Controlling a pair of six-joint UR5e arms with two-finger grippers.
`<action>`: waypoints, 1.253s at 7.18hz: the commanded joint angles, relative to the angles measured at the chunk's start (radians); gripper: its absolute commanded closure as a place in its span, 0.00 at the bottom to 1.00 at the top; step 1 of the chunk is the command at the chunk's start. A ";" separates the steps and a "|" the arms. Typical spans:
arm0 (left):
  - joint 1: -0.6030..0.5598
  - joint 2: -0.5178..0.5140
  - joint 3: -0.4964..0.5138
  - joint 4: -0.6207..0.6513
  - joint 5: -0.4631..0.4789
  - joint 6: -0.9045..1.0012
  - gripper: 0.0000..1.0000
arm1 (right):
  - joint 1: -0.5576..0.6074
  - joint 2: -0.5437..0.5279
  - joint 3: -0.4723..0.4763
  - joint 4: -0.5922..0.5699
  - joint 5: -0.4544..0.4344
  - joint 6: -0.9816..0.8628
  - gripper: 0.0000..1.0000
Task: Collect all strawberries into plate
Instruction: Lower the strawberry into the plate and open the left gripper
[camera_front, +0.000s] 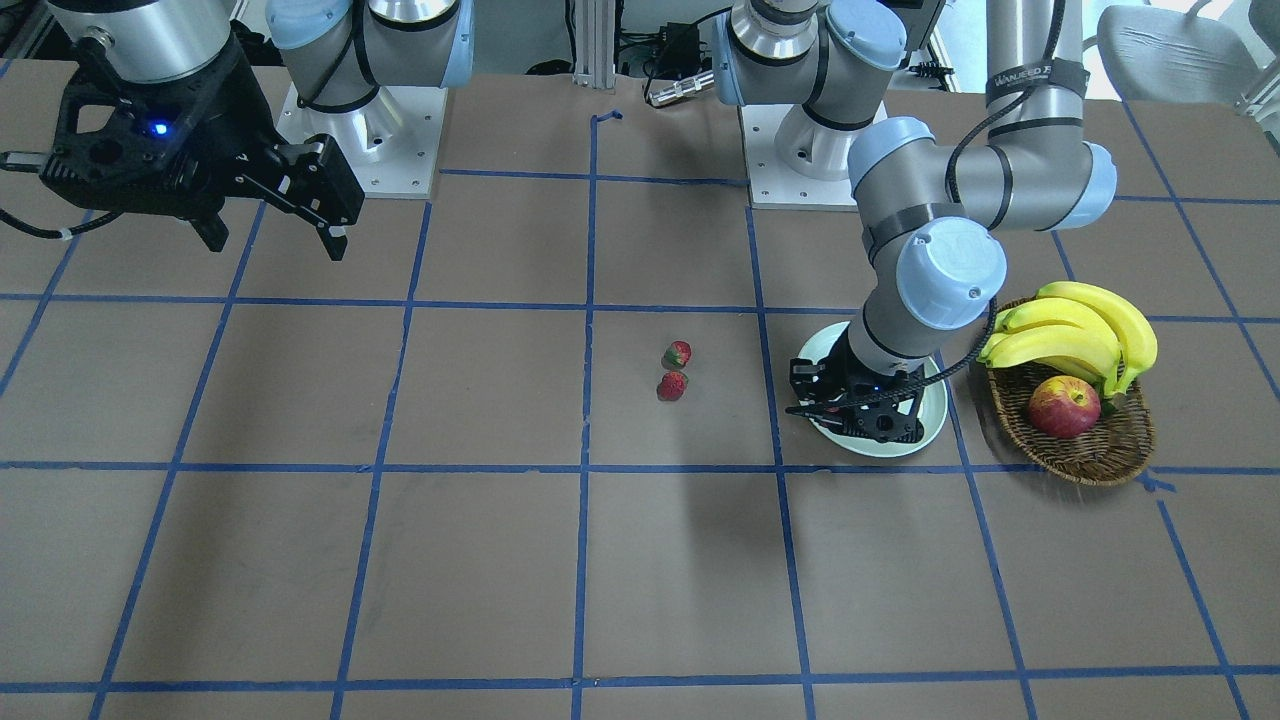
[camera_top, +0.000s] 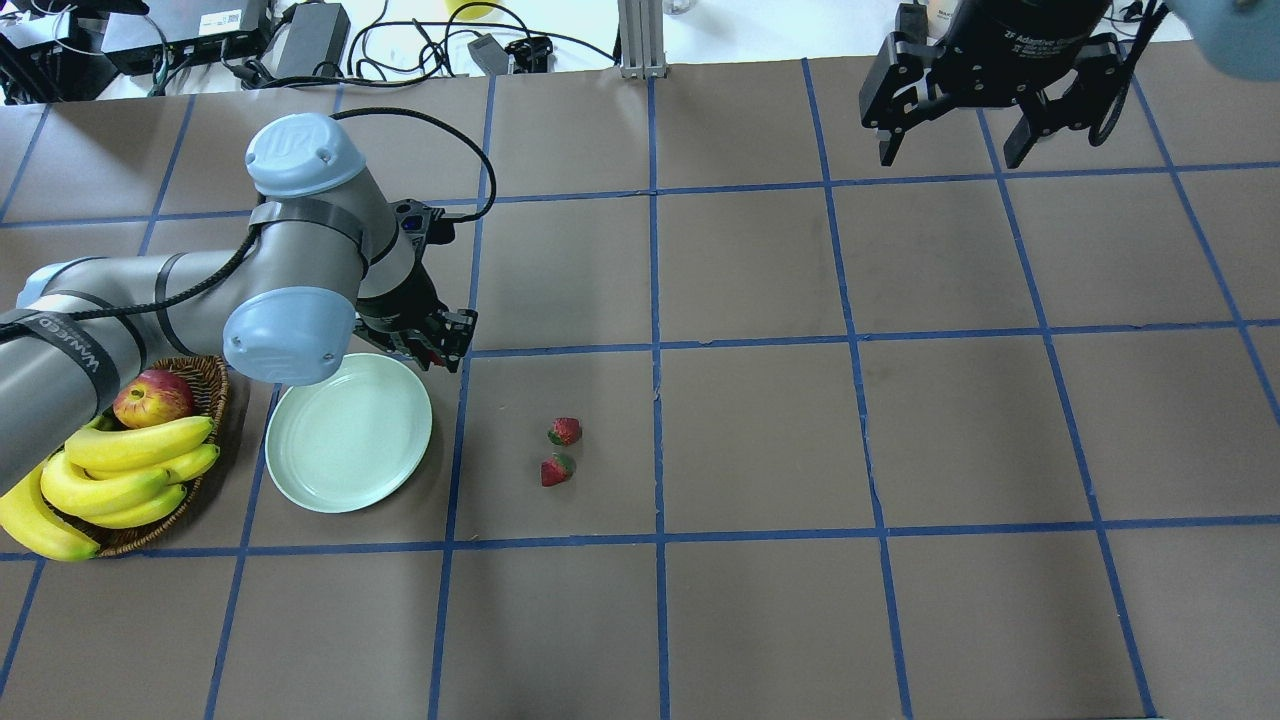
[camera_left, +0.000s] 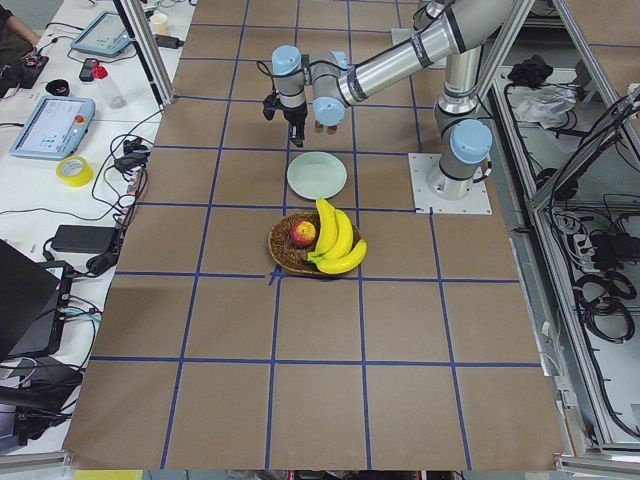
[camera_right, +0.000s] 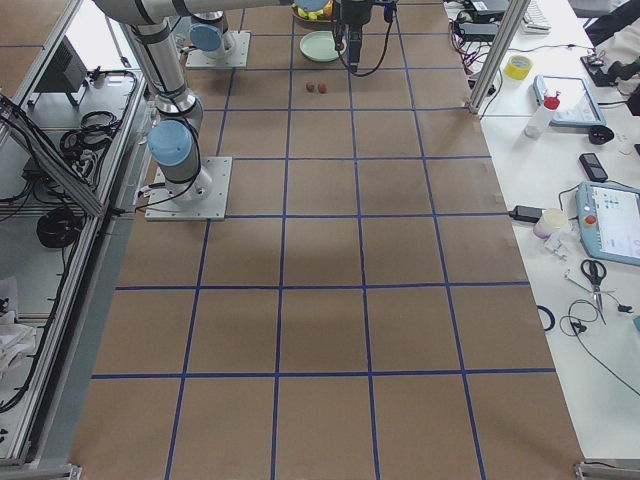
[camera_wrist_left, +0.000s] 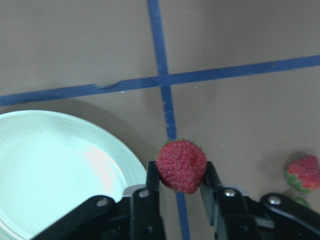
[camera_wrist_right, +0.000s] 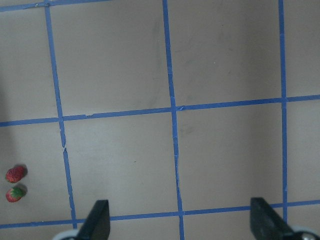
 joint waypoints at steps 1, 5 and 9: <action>0.103 -0.005 -0.032 -0.004 0.004 0.065 1.00 | 0.000 0.000 0.029 -0.002 0.004 -0.034 0.00; 0.209 -0.011 -0.084 -0.021 -0.013 0.168 0.73 | 0.000 0.000 0.040 -0.016 0.003 -0.052 0.00; 0.188 0.016 -0.053 -0.027 -0.010 0.168 0.00 | 0.000 0.000 0.038 -0.016 0.006 -0.052 0.00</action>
